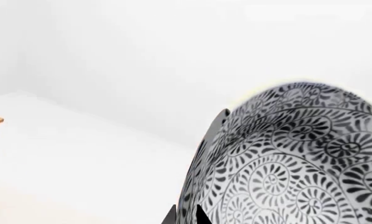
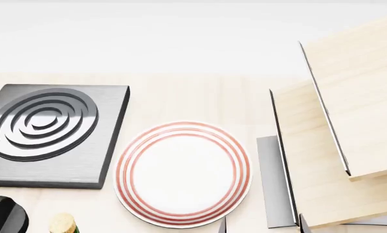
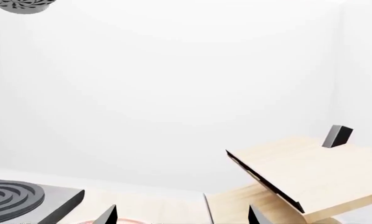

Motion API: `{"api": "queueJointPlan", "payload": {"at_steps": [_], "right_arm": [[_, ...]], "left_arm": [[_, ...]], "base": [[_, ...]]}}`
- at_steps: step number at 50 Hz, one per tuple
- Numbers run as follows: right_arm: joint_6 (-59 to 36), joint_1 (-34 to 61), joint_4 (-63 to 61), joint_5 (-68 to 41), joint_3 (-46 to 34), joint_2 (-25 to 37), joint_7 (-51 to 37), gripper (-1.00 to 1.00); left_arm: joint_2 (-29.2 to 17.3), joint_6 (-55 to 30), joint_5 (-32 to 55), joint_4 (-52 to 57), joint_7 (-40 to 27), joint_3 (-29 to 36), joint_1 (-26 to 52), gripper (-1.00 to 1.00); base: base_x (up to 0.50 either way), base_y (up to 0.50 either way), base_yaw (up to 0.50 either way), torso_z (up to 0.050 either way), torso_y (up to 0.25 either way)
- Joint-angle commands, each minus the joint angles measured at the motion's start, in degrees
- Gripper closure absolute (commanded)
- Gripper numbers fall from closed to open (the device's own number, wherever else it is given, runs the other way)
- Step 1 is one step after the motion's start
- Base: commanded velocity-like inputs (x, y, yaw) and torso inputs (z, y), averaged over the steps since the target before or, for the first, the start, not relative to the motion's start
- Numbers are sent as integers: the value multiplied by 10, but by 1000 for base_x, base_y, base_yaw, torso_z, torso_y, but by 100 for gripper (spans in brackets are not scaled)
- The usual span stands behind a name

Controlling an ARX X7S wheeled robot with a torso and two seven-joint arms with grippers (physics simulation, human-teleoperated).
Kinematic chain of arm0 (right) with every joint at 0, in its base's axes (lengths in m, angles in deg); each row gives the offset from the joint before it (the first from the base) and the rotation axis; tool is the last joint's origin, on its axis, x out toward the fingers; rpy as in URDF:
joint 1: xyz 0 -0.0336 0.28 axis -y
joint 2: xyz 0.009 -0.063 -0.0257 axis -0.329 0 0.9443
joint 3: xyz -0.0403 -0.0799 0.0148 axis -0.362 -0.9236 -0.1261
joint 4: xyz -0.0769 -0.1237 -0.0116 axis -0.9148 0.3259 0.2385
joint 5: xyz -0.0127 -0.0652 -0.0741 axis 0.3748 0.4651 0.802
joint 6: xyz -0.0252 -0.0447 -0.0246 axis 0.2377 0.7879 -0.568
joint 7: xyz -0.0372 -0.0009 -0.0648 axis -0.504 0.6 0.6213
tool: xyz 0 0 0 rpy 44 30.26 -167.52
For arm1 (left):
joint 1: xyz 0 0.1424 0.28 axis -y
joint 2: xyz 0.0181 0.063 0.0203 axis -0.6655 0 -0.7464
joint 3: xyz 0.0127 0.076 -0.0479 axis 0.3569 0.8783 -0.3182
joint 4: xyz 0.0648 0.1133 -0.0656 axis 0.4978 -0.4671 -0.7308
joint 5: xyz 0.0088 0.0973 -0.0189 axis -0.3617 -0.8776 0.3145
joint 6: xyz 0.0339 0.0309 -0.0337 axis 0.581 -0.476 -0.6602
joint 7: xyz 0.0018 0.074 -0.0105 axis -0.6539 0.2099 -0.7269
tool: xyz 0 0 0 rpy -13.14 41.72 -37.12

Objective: Pick up the akita bowl and put it on the plate.

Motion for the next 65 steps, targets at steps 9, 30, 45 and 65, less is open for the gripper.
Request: {"api": "queueJointPlan", "payload": {"at_steps": [9,30,45,65], "right_arm": [[-1,3,5,-3,-4,1,0,-100],[0,9,16,0,-14,-2,1,-100],[-2,9,11,-1,-15,1,-1,-100],[-3,12,14,-2,-18,2,-2,-100]], "left_arm": [[16,54,38,-86,7,-38,-37,100],[21,203,97,-167,29,-95,-94,100],[24,263,125,-202,44,-75,-127,100],[25,308,167,-250,40,-31,-142,100]], "base": [[0,0,0,0,1],[0,0,0,0,0],[0,0,0,0,1],[0,0,0,0,1]]}}
